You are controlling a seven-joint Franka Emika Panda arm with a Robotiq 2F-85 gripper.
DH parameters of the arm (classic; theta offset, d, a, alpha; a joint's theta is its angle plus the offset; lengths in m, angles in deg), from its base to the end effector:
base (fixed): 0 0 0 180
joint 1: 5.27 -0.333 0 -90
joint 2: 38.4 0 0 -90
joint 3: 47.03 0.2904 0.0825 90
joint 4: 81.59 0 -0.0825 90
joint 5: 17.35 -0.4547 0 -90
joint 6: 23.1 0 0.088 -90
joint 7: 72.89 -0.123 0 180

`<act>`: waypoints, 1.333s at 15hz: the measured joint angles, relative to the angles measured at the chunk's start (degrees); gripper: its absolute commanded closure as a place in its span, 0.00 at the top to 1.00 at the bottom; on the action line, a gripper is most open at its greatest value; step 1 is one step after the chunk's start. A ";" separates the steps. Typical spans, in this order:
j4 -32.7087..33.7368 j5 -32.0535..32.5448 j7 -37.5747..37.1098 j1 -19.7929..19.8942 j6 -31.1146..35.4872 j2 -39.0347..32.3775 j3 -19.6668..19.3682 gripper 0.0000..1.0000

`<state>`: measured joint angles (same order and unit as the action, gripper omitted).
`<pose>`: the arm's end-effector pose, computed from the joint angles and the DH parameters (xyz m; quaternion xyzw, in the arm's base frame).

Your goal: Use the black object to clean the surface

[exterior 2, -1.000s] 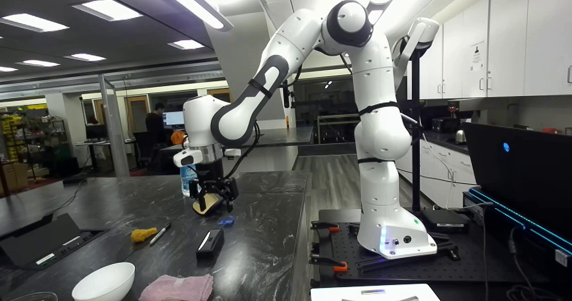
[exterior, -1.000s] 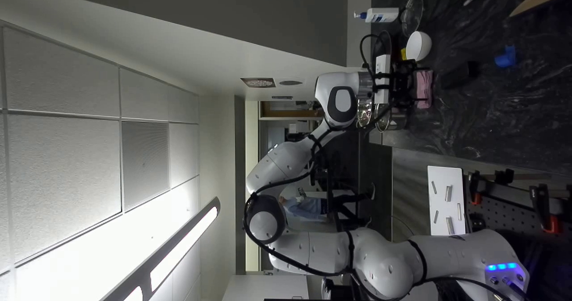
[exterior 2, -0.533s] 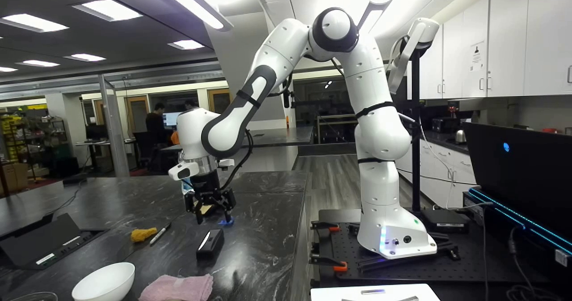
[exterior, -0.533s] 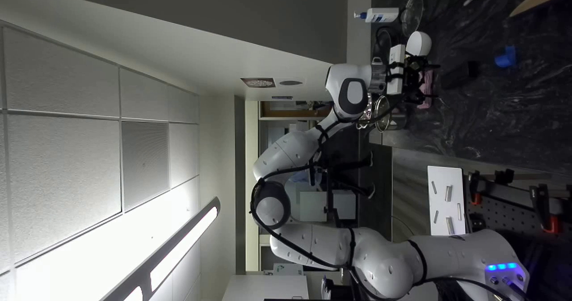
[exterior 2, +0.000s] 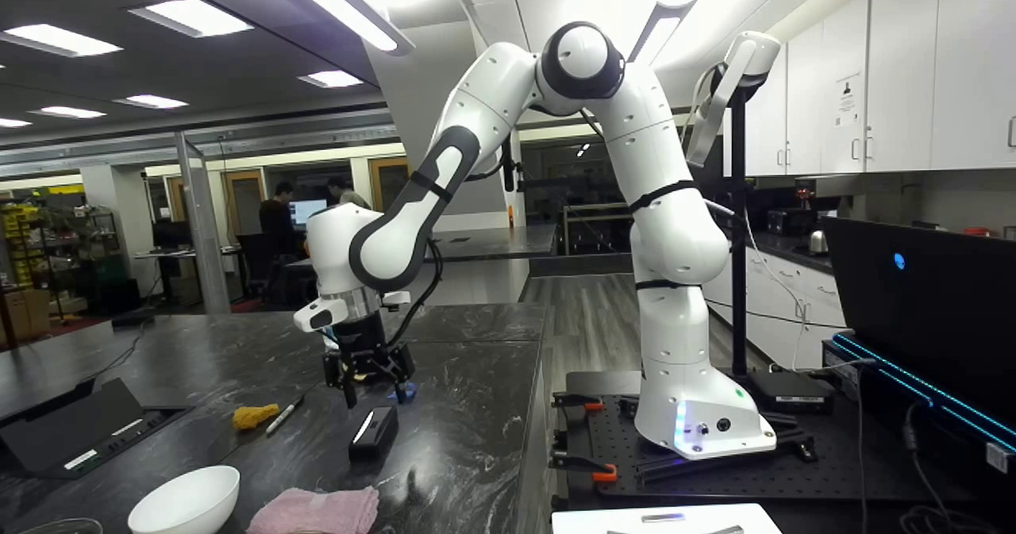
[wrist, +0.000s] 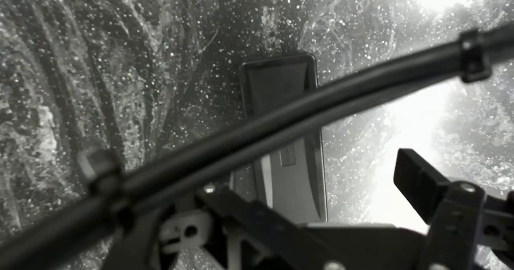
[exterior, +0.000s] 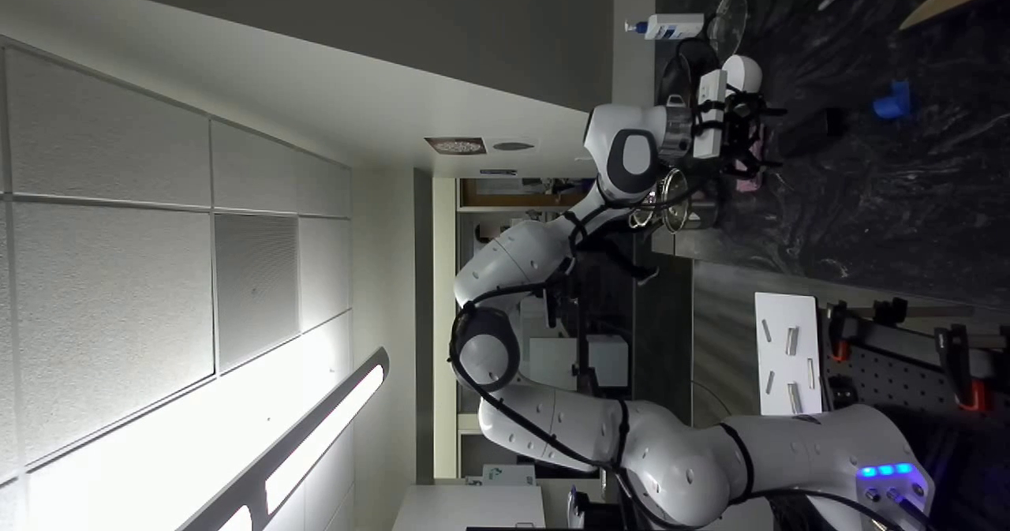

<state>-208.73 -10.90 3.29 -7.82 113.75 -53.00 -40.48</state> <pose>0.5696 0.0919 0.1582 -0.7061 -0.7065 0.0467 0.0042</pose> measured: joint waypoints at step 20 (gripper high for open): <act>1.34 7.78 -8.27 -0.40 2.01 -5.18 -0.12 1.00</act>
<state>-207.39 -3.12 -4.98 -8.22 115.75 -58.18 -40.60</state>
